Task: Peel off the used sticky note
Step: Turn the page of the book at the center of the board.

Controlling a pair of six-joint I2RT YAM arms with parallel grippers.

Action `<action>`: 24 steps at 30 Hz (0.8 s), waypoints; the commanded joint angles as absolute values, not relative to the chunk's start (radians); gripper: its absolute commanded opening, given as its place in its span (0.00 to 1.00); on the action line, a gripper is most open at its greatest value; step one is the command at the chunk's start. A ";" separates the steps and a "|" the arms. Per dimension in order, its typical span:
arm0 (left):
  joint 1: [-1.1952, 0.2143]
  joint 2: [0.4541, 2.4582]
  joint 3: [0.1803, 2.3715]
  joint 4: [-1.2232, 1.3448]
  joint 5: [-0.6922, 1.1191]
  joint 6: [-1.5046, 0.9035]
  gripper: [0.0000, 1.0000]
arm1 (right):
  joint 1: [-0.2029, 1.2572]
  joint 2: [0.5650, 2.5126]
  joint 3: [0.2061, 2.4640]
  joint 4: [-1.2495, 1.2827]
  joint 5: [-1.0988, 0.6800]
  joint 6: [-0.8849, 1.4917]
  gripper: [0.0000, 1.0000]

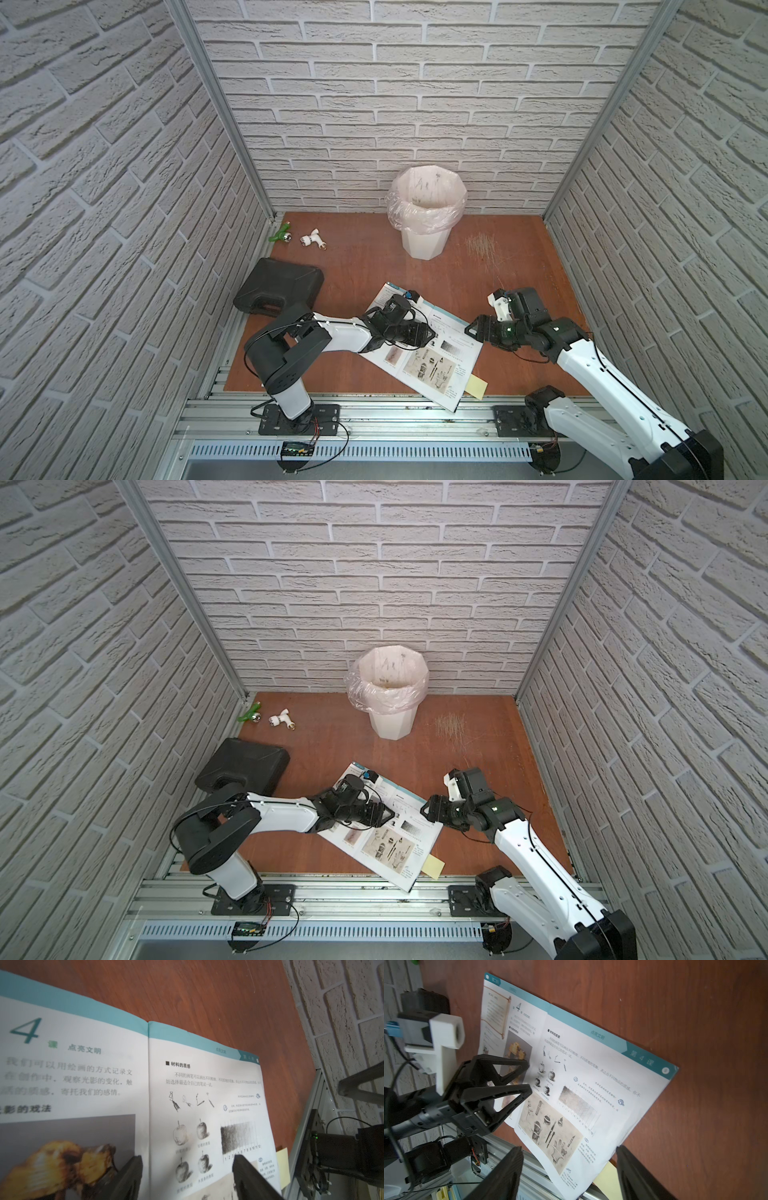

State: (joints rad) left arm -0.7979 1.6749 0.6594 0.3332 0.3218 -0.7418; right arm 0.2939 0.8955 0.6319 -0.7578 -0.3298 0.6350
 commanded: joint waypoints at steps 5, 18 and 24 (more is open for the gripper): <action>-0.815 1.722 0.666 0.216 0.338 -0.743 0.64 | 0.287 0.878 0.584 -0.886 -0.283 0.654 0.74; -0.652 1.901 0.612 0.352 0.334 -0.907 0.58 | 0.284 0.922 0.565 -0.898 -0.284 0.636 0.73; -0.552 1.964 0.560 0.486 0.344 -0.977 0.57 | 0.284 0.952 0.550 -0.877 -0.313 0.633 0.72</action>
State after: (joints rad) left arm -0.6067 1.8606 0.6464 0.6937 0.4656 -0.9268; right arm 0.2913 0.9428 0.5533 -0.8829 -0.2935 0.6468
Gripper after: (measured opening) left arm 0.568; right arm 0.721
